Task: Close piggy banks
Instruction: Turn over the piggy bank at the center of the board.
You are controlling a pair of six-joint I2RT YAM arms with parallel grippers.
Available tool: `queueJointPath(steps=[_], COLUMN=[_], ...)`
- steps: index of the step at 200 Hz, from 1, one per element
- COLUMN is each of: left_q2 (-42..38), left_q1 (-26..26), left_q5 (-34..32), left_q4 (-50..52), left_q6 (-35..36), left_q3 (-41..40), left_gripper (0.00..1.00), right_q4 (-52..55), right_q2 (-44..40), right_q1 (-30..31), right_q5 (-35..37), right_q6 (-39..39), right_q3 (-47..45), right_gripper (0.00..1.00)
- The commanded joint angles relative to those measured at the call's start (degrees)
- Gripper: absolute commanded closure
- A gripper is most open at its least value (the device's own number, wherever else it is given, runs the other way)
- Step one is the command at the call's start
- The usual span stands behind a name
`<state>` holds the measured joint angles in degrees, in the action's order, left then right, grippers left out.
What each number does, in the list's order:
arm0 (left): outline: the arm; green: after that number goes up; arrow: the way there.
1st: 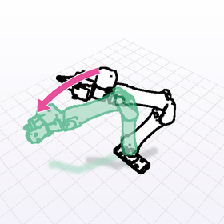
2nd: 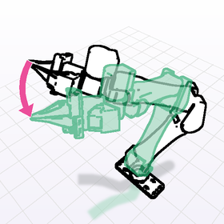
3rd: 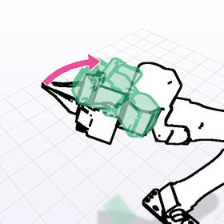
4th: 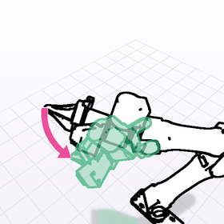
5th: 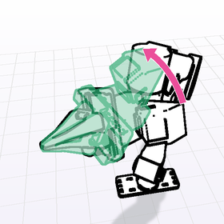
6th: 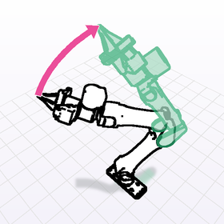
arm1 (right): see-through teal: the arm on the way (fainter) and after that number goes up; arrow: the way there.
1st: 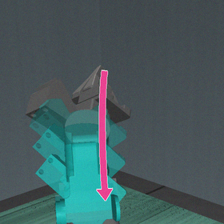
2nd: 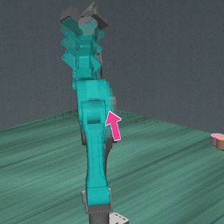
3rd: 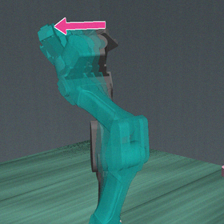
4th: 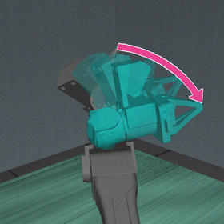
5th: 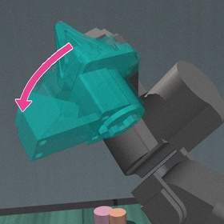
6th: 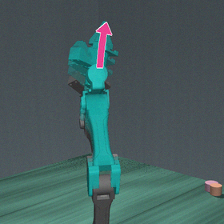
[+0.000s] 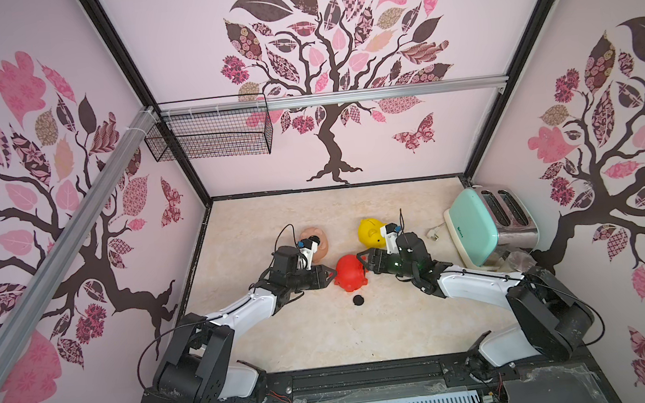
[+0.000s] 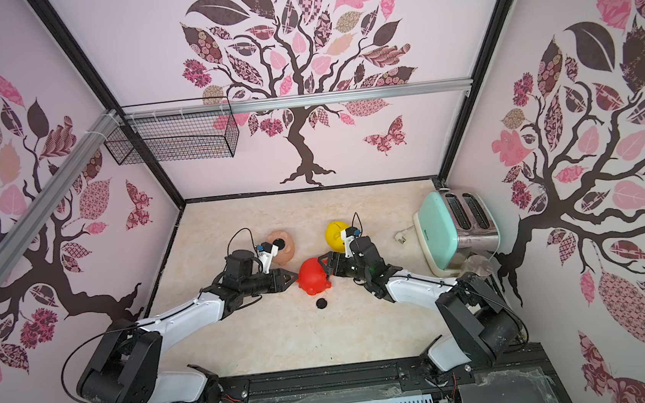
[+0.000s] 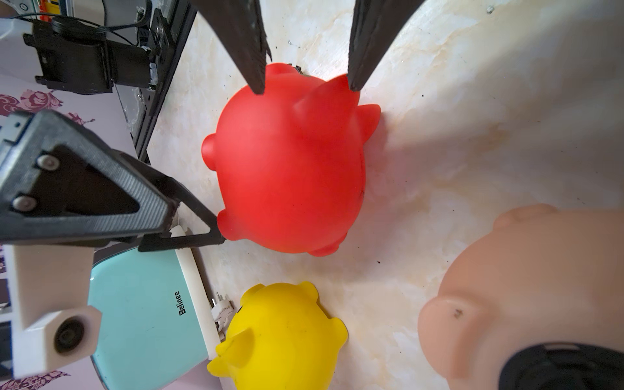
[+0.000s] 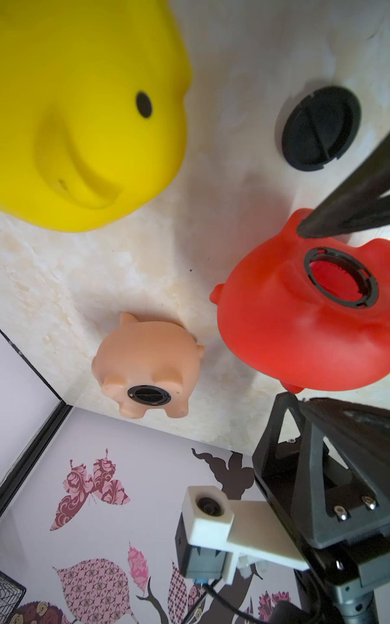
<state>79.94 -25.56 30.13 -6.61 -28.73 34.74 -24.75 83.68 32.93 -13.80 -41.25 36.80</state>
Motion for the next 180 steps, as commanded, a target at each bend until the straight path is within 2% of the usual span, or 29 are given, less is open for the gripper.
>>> queueJointPath(steps=[1, 180], left_q2=[0.3, 3.0], left_q1=[-0.5, -0.9], left_q5=[0.8, -0.7], left_q4=[-0.8, 1.3], left_q6=[0.0, -0.1], left_q3=[-0.3, 1.3], left_gripper=[0.57, 0.57], right_q4=[-0.6, 0.0], right_q2=[1.3, 4.1], right_q1=[0.1, 0.2], right_q5=[-0.5, -2.1], right_q6=[-0.5, -0.5], right_q3=[1.8, 4.0], right_gripper=[0.25, 0.27])
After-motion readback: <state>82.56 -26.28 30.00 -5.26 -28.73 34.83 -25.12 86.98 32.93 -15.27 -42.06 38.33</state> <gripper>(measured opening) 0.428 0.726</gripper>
